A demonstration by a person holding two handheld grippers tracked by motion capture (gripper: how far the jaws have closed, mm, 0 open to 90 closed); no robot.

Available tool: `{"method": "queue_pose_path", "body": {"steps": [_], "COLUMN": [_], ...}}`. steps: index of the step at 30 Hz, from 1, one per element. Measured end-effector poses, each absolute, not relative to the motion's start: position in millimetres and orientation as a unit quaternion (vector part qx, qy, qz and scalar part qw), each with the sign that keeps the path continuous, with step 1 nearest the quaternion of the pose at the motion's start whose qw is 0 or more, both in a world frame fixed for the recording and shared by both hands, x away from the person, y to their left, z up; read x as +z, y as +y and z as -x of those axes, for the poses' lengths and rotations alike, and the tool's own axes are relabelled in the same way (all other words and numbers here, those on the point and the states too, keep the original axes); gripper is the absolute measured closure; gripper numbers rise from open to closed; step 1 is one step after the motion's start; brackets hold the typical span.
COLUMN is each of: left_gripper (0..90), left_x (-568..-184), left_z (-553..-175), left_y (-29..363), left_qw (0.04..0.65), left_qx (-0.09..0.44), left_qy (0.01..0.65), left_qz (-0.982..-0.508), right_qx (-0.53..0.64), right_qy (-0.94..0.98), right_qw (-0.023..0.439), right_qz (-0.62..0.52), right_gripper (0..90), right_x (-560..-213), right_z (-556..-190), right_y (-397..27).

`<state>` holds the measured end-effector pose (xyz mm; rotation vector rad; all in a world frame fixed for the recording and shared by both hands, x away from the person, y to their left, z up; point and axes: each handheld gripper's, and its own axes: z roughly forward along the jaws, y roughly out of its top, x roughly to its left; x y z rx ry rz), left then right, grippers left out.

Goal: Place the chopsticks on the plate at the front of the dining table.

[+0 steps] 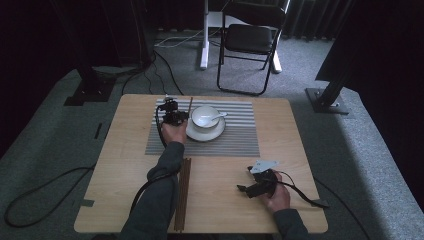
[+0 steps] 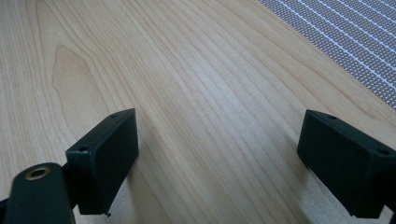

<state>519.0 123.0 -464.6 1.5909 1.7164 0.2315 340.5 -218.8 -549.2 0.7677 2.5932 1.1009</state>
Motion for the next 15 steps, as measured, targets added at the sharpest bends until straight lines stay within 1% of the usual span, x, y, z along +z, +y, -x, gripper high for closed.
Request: {"method": "queue_pose_path", "body": {"steps": [15], "left_gripper": [85.0], "left_x": [-490.4], "left_z": [-525.5], "left_y": [125.2], "left_qw": [0.37], "left_qx": [0.067], "left_qy": [0.69], "left_qz": [-0.618], "right_qx": [0.375], "right_qy": [0.883], "right_qw": [0.111], "right_qz": [-0.261], "right_gripper": [11.8], "right_x": [-549.3], "right_z": [-340.5], "right_y": [-218.8]}}
